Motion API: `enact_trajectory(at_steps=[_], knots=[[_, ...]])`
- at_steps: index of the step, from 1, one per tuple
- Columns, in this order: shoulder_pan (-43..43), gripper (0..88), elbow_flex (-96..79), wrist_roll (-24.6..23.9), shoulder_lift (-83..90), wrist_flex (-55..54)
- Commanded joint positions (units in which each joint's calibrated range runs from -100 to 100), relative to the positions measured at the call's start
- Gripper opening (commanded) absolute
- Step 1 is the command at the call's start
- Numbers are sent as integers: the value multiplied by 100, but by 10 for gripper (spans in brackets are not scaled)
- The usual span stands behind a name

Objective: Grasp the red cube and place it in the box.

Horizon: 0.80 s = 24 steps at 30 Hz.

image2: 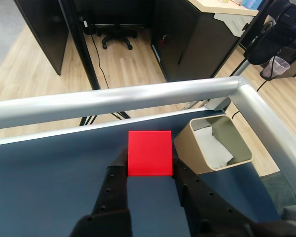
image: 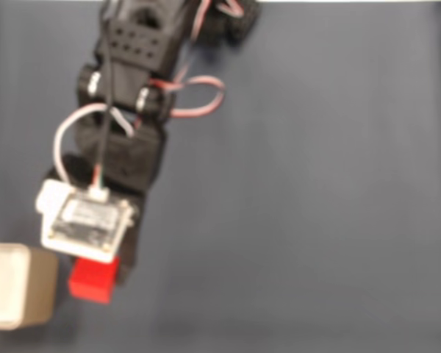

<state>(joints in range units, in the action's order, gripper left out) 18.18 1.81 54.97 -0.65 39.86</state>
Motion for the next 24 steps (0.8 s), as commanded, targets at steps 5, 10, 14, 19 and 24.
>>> enact_trajectory(at_steps=[5, 10, 14, 19, 24], knots=[[306, 27, 686, -68, -281, -207], [455, 27, 1014, -73, -585, -240], [548, 27, 1325, -73, -845, -240], [661, 27, 1644, -73, -1139, -240], [782, 27, 1991, -78, -1434, -240]])
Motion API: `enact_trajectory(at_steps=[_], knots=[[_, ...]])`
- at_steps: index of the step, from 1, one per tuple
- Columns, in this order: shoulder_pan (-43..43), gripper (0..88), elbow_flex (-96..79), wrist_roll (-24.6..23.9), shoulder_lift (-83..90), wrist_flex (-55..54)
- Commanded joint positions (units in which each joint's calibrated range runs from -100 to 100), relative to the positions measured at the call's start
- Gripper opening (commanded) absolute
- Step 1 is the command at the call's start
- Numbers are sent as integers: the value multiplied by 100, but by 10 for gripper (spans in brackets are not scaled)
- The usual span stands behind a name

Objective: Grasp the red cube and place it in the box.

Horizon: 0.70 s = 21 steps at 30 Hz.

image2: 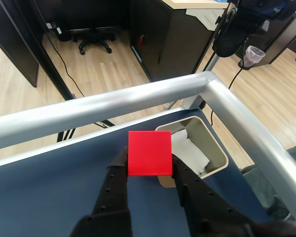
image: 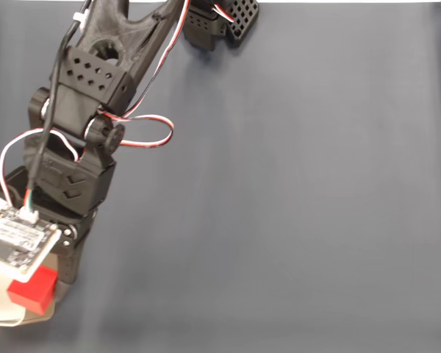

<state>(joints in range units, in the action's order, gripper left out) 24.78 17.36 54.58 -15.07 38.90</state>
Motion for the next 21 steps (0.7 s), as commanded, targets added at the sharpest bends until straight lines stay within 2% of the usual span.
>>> enact_trajectory(at_steps=[1, 21], knots=[[150, 27, 499, -39, -44, -144], [676, 26, 1403, 49, -954, -153]])
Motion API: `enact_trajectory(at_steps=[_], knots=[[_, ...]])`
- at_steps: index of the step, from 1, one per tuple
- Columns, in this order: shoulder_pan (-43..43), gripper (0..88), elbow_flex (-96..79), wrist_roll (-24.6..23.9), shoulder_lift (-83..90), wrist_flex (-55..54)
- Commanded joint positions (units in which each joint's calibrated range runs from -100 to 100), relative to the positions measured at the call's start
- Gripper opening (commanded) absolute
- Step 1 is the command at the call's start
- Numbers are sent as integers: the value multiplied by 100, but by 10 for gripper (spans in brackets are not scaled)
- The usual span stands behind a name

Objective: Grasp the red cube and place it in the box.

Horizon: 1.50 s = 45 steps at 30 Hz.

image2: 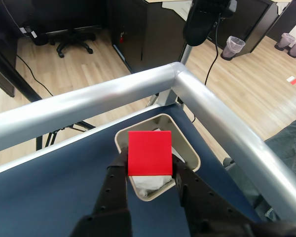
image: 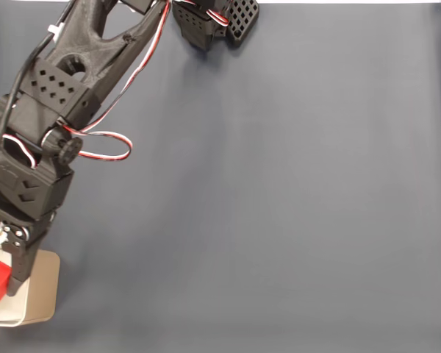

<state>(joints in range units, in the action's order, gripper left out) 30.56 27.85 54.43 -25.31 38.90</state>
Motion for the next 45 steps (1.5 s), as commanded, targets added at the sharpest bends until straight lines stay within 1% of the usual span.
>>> enact_trajectory(at_steps=[1, 24, 45], knots=[[111, 26, 372, 68, 44, -153], [246, 25, 600, 137, -207, -185], [76, 29, 618, 156, -276, -349]])
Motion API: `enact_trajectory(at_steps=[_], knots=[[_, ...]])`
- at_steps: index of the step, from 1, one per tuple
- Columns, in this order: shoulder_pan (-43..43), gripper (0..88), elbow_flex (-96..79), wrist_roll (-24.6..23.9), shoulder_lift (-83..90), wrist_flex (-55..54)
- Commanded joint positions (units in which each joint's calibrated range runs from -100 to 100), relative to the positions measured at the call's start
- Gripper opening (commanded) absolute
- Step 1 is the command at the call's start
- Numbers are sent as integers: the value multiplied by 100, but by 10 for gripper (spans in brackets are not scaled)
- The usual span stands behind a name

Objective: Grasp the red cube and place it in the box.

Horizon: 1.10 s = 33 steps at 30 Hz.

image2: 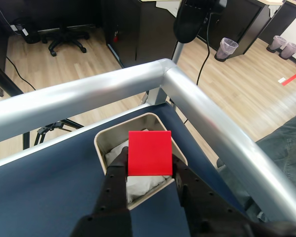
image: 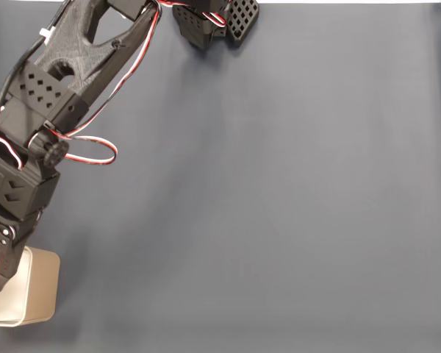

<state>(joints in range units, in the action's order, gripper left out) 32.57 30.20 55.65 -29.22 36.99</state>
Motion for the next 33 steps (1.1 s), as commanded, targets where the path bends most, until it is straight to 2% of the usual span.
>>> enact_trajectory(at_steps=[1, 11, 13, 16, 21, 26, 33], knots=[[-132, 29, 383, 34, 115, -166], [-146, 32, 383, 29, 89, -175], [-153, 89, 383, 0, 89, -93], [-146, 262, 329, 103, 149, 358], [-82, 479, 247, 29, 305, 391], [-61, 558, 283, 63, 314, 104], [-82, 580, 256, 0, 314, -27]])
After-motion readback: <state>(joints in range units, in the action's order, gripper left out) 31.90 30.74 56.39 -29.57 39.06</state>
